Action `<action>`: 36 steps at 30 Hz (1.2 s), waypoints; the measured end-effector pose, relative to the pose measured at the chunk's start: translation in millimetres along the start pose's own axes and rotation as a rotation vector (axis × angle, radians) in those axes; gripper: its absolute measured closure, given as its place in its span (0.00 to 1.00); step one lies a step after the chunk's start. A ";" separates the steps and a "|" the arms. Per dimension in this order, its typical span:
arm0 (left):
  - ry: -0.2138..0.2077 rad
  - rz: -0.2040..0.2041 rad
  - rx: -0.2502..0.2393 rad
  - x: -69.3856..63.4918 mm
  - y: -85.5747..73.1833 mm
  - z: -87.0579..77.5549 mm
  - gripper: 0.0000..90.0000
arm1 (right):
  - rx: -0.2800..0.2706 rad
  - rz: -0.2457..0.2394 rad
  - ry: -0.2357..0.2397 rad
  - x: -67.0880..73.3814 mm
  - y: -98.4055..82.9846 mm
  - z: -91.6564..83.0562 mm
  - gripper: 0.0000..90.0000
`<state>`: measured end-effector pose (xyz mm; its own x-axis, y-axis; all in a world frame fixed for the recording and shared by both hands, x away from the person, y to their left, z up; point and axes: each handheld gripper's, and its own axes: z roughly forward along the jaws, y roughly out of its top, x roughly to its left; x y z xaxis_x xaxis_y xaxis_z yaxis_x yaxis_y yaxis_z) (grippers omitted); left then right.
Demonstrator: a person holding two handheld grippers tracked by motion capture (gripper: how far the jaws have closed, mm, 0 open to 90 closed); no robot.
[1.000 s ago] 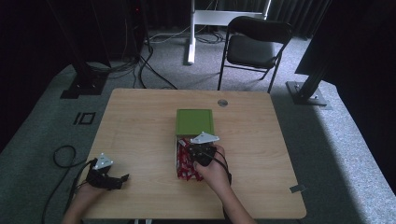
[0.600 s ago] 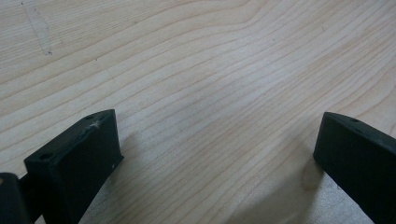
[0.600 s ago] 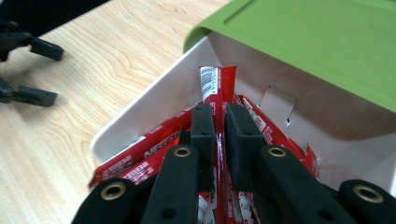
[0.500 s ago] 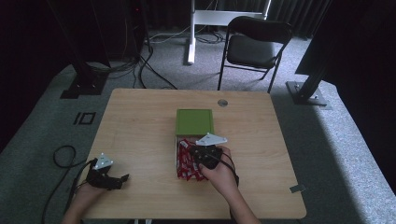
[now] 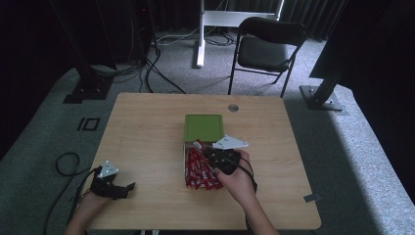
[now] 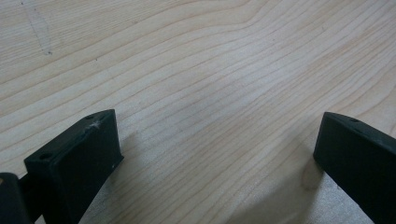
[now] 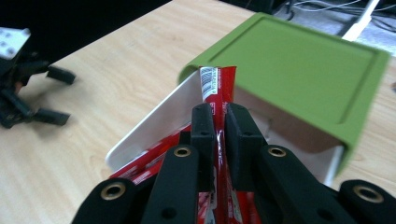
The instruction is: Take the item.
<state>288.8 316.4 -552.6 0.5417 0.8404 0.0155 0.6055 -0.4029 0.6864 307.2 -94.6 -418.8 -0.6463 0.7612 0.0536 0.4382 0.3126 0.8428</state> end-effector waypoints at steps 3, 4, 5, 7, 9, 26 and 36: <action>0.000 0.000 0.000 0.0 0.0 0.0 0.02 | -0.017 0.022 -0.026 -7.4 1.9 -1.6 0.91; 0.000 0.000 0.000 0.0 0.0 0.0 0.02 | -0.023 0.027 -0.034 -9.9 2.5 -2.4 0.91; 0.000 0.000 0.000 0.0 0.0 0.0 0.02 | -0.027 0.030 -0.041 -11.8 2.9 -3.0 0.91; 0.000 0.000 0.000 0.0 0.0 0.0 0.02 | -0.040 0.043 -0.063 -17.1 4.3 -5.0 0.91; 0.000 0.000 0.000 0.0 0.0 0.0 0.02 | -0.050 0.058 -0.078 -22.2 5.3 -6.9 0.91; 0.000 0.001 -0.001 0.1 0.0 0.0 0.02 | -0.074 0.168 -0.262 -66.9 -6.1 -7.2 0.91; 0.000 0.000 0.000 0.0 0.0 0.0 0.02 | -0.074 0.254 -0.353 -80.7 -30.5 14.5 0.91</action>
<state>288.8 316.4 -552.6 0.5418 0.8404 0.0153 0.6054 -0.4028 0.6865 355.0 -157.3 -456.6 -0.2647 0.9603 0.0884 0.5012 0.0587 0.8634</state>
